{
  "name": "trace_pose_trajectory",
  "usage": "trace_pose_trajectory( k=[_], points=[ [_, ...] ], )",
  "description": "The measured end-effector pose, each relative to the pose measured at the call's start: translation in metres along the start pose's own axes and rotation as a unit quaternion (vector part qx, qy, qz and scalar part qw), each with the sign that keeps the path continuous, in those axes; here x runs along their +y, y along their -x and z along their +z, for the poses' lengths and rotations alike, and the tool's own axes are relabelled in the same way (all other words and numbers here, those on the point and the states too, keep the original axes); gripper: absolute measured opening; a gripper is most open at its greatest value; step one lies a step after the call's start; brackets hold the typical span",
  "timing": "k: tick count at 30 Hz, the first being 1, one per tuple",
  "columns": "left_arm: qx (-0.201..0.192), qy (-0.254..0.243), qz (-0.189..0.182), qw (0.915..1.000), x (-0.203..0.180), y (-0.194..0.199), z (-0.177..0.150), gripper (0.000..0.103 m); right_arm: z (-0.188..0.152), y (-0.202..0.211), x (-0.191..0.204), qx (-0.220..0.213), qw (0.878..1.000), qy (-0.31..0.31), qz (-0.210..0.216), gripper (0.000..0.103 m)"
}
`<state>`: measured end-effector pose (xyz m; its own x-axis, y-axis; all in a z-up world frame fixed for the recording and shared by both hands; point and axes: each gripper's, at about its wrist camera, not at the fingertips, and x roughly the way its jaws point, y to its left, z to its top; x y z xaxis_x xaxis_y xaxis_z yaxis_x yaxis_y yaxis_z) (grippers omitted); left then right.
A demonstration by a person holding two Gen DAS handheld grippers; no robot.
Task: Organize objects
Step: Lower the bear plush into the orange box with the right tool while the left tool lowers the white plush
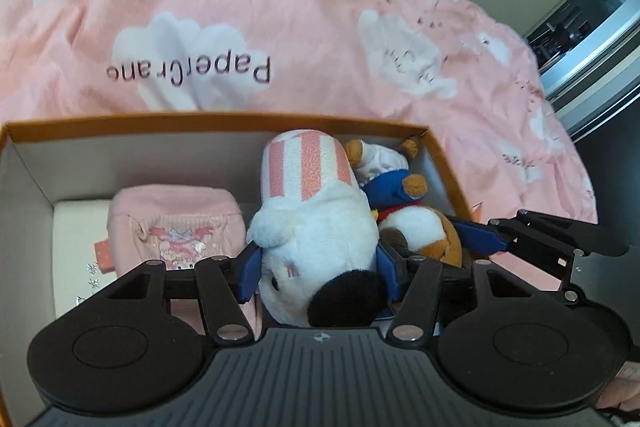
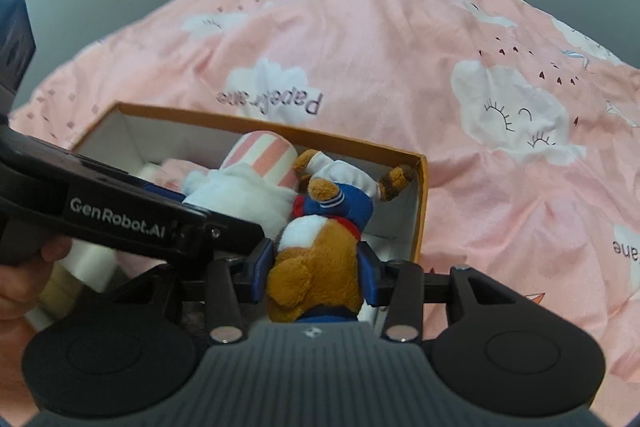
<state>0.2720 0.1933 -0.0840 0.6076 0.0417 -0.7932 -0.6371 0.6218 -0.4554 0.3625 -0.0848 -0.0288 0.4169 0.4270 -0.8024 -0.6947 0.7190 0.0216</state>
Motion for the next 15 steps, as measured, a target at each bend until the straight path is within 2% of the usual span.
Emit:
trace_pose_trajectory(
  k=[5,9,15],
  points=[
    [0.023,0.008,0.003,0.9997,0.003,-0.014,-0.001,0.067,0.001,-0.018,-0.003,0.023,1.0,0.005,-0.008,0.046],
    [0.019,-0.002,0.005,0.9998,0.003,-0.02,-0.004,0.069,-0.001,-0.024,0.0,0.025,0.999,0.027,-0.021,0.047],
    [0.027,-0.022,0.006,0.9994,0.002,-0.016,-0.003,0.073,0.0,-0.023,0.0,0.026,0.999,0.043,-0.018,0.05]
  ],
)
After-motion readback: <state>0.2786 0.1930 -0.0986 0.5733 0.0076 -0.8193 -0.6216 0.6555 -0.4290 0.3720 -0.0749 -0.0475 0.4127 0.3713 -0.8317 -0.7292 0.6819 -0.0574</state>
